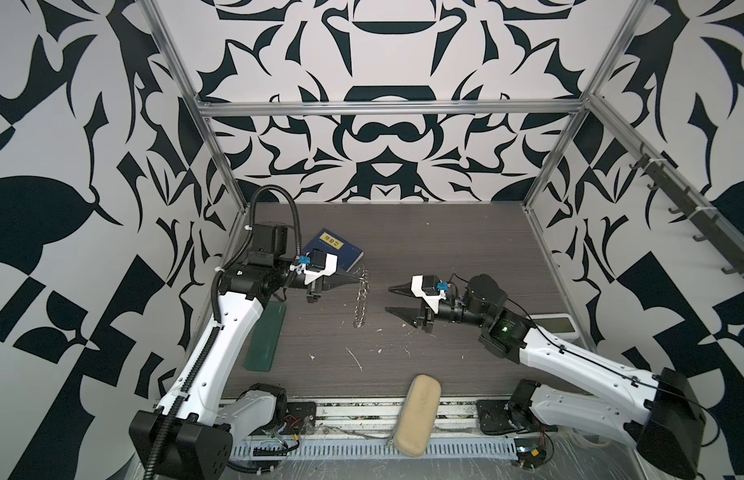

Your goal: Remove the keys from the keyring

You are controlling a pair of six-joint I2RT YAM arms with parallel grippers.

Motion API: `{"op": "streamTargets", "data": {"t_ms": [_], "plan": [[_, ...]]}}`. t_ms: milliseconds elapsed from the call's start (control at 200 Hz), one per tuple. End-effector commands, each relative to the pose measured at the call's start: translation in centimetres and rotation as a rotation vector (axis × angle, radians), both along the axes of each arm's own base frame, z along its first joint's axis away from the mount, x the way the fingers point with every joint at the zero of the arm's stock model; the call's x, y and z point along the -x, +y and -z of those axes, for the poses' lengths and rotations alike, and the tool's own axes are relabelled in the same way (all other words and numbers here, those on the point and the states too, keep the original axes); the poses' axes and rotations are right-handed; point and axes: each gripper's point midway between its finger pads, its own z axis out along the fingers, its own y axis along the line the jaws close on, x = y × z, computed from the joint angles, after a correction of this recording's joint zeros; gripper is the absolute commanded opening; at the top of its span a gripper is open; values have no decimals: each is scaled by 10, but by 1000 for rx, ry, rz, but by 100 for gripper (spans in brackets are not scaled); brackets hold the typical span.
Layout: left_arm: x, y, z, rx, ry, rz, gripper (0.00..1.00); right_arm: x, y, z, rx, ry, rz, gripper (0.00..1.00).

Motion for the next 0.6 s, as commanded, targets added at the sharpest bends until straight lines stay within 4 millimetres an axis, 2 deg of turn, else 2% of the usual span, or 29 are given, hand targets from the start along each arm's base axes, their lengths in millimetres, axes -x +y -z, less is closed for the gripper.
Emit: {"op": "streamTargets", "data": {"t_ms": [0, 200, 395, 595], "plan": [[16, 4, 15, -63, -106, 9, 0, 0, -1, -2, -5, -49, -1, 47], [29, 6, 22, -65, -117, 14, 0, 5, 7, 10, 20, -45, -65, 48], [38, 3, 37, -103, -88, 33, 0, 11, 15, 16, 46, 7, -160, 48], [43, 2, 38, -104, -80, 45, 0, 15, 25, 18, 57, 58, -244, 49]]}}
